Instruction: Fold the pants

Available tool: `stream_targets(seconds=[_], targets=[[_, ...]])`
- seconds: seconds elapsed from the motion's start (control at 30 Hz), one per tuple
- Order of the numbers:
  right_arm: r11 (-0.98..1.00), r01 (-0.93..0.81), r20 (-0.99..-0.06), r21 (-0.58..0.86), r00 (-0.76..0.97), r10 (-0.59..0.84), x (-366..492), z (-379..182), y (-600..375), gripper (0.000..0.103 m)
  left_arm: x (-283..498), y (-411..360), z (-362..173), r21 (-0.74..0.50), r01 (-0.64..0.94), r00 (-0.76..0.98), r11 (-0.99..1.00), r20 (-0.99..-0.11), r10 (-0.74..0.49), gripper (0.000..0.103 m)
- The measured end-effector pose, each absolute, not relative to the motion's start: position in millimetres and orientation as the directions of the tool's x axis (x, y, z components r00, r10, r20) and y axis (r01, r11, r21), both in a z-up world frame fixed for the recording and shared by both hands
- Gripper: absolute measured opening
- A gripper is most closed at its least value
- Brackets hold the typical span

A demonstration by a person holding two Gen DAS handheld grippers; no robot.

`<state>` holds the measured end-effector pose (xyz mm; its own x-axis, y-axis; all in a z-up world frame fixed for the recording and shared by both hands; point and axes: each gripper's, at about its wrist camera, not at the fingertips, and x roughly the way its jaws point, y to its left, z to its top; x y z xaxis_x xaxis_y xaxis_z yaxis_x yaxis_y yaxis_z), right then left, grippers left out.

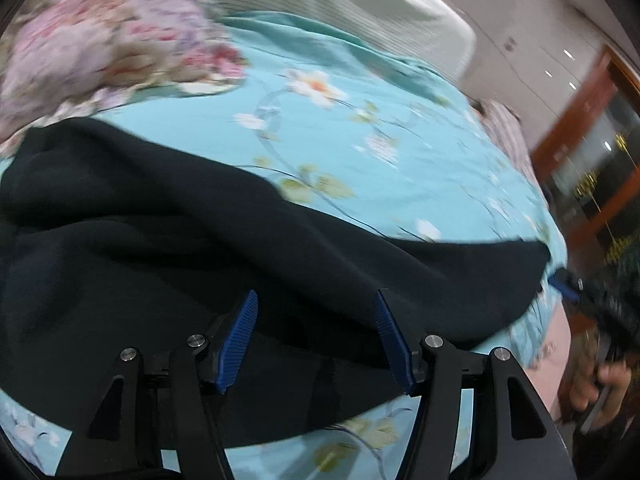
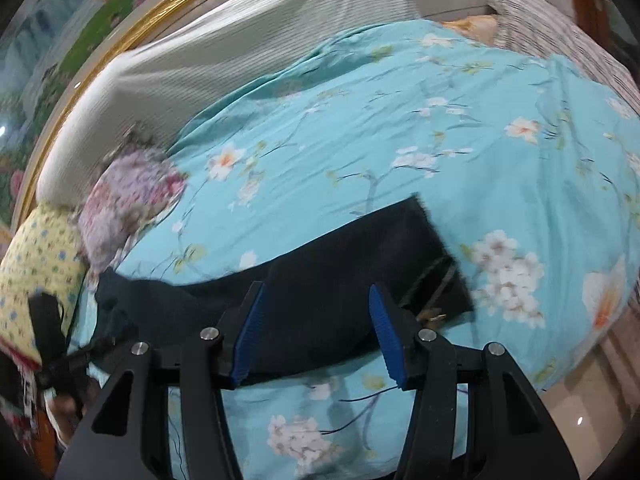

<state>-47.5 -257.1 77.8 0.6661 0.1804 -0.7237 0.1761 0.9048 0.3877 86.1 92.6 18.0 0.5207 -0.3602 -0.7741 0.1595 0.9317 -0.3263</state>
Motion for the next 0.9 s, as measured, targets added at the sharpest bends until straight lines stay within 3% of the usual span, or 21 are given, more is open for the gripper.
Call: stream_targets(seconds=[0.33,0.57,0.9], targets=[[0.912,-0.108,-0.726,0.397,0.571,0.384,-6,72,-172,0.054,99,189,39,-0.342,-0.059,0.59,0.938,-0.77,-0.244,0.067],[0.896,-0.266,-0.745,0.356,0.498,0.444,28,68,-106,0.054,117,241,55,-0.368,-0.19,0.6,0.91,-0.778,-0.189,0.069],[0.839,-0.51,-0.794,0.189,0.423,0.436,55,58,-8,0.059,205,236,45,-0.285,-0.296,0.395,0.912,-0.906,-0.154,0.069]])
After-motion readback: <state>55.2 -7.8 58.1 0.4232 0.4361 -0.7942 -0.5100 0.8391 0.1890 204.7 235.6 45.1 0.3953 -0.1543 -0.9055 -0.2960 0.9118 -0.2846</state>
